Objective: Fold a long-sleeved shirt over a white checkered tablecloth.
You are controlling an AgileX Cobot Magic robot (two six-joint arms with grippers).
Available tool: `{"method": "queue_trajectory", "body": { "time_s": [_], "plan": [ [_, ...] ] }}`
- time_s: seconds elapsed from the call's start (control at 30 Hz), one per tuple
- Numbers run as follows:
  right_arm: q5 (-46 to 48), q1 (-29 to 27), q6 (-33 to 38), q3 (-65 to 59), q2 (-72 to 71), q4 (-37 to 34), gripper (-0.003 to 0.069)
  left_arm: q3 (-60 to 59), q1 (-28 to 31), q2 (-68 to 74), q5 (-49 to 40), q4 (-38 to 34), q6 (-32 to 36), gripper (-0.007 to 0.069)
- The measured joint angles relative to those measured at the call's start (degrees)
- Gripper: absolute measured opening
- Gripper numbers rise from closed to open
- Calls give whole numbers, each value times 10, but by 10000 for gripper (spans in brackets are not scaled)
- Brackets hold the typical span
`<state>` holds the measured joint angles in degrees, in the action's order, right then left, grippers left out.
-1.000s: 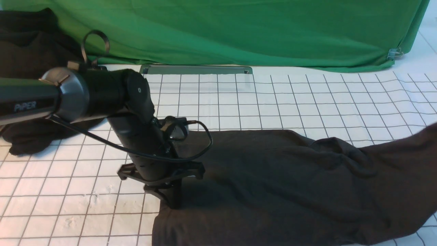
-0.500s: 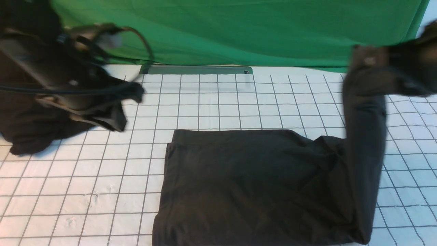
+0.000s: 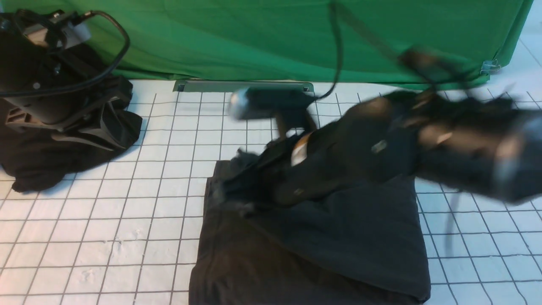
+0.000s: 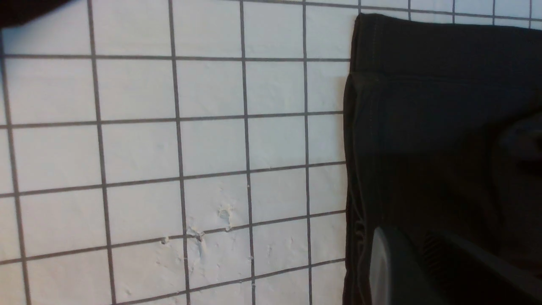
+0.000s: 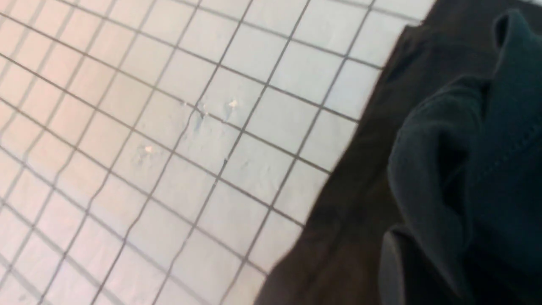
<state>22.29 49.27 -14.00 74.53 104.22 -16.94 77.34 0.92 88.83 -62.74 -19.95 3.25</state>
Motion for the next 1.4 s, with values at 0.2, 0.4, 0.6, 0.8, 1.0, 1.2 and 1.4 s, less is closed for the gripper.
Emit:
{"method": "queue_trajectory", "body": {
  "time_s": [0.2, 0.4, 0.6, 0.8, 1.0, 1.2, 1.4],
  "plan": [
    [-73, 21, 0, 0, 62, -1, 291, 0, 2, 0, 2, -8, 0, 107],
    [-50, 16, 13, 0, 16, -2, 545, 0, 2, 0, 2, -10, 0, 110],
    [65, -27, 87, 0, -125, -2, 376, 0, 2, 0, 1, -11, 0, 120],
    [239, -101, 153, 0, -273, 28, 38, 0, -11, 0, -19, -53, 17, 123],
    [379, -146, 147, -1, -393, 129, 9, 0, -105, 12, 4, -89, 23, 123],
    [438, -148, 131, -29, -461, 169, 10, 0, -206, 71, 50, -66, 17, 123],
    [472, -150, 124, -76, -525, 173, 11, 0, -252, 184, 55, -35, -3, 123]
  ]
}}
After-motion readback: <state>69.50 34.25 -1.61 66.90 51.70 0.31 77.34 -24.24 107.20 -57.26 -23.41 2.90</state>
